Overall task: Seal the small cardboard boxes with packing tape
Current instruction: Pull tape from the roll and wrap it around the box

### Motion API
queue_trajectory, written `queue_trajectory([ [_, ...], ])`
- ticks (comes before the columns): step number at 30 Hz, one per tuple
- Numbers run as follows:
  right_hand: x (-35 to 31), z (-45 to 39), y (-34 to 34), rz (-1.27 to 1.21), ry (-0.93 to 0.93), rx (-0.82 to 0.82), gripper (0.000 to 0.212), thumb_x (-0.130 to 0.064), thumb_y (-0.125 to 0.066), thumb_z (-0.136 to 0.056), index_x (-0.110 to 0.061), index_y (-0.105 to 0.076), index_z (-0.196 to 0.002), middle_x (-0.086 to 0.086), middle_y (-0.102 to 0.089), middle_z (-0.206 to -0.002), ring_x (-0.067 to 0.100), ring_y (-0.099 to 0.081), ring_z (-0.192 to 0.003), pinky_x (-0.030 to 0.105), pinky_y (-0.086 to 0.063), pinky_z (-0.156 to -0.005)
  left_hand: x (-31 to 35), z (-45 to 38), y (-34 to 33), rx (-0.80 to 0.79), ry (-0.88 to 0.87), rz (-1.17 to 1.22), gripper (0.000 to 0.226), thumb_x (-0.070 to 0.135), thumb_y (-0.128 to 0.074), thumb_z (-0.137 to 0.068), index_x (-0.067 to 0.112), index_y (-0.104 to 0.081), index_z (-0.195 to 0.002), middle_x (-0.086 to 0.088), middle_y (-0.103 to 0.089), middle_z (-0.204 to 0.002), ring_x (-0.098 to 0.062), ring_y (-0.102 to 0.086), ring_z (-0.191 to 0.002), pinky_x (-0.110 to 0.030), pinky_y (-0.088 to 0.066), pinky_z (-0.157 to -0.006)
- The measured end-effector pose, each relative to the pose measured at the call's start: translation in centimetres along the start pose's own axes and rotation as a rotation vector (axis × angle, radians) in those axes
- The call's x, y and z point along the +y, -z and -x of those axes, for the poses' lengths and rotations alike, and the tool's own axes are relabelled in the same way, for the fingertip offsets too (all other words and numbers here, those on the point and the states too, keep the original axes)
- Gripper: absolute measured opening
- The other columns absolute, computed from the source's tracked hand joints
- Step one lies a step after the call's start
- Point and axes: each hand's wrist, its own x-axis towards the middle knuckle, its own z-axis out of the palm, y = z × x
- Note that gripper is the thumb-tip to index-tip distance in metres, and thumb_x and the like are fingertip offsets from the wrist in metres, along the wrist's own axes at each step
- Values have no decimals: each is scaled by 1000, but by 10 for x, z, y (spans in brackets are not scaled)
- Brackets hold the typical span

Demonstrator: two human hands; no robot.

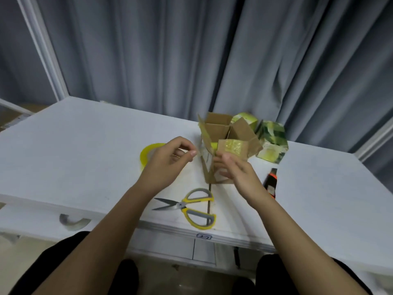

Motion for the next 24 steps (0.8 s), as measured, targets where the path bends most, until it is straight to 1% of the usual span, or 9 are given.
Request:
queue_trajectory([
  [2,-4,-8,3,-310,-145,-75,42,-50,-48,-88,-23,-62,-116,5,-69,-115,17,-65,-105,38,-53,-90,5,-9,-12,0,-77,-46,13,13,-62,-91,25,-62,-88,15,-65,-88,-7,-67,-75,-11,-46,-66],
  [4,-3,-14,6,-564,-241,-155,50,-51,-50,-82,-15,-60,-115,9,-69,-108,21,-66,-101,34,-54,-82,9,-20,-21,3,-154,-103,17,14,-60,-91,31,-60,-89,18,-64,-90,-6,-66,-73,-12,-46,-63],
  [7,-2,-22,13,-778,-222,-180,34,-37,-60,-81,-12,-63,-103,6,-67,-84,19,-66,-82,28,-55,-73,13,-36,-28,16,-248,-157,14,17,-58,-91,31,-61,-93,13,-64,-92,-6,-67,-73,-24,-52,-63],
  [9,-2,-29,21,-853,-182,-142,20,-24,-64,-79,-12,-68,-94,5,-64,-77,15,-65,-71,23,-55,-66,13,-47,-32,52,-319,-199,12,17,-57,-92,25,-63,-97,10,-62,-92,-7,-65,-75,-28,-54,-65],
  [12,-5,-41,33,-821,-158,-97,18,-17,-68,-74,-14,-72,-91,5,-66,-76,12,-64,-66,21,-55,-62,11,-61,-39,95,-410,-253,10,15,-56,-92,14,-65,-97,5,-63,-94,-6,-61,-81,-30,-54,-68],
  [16,-13,-54,47,-560,-152,-130,42,-36,-68,-72,-18,-67,-110,4,-73,-94,6,-60,-62,16,-51,-57,10,-75,-54,104,-427,-188,11,9,-60,-89,11,-67,-98,4,-65,-97,-8,-63,-90,-31,-55,-76],
  [18,-16,-56,52,-479,-148,-157,48,-42,-66,-74,-17,-65,-115,1,-73,-95,4,-58,-58,14,-49,-56,12,-81,-60,83,-439,-158,15,7,-61,-88,12,-67,-101,10,-64,-101,-8,-63,-94,-28,-53,-82],
  [21,-15,-55,62,-468,-145,-158,39,-36,-65,-75,-14,-68,-108,-1,-72,-82,4,-60,-60,14,-49,-57,15,-86,-66,32,-453,-145,22,4,-62,-87,16,-65,-105,13,-62,-108,-6,-62,-98,-18,-50,-83],
  [24,-13,-54,76,-298,-106,-105,12,-20,-69,-81,-14,-72,-91,-1,-68,-72,6,-59,-62,16,-50,-59,14,-85,-66,-13,-431,-124,31,-3,-63,-85,18,-64,-108,9,-60,-115,-3,-61,-101,-13,-47,-85],
])
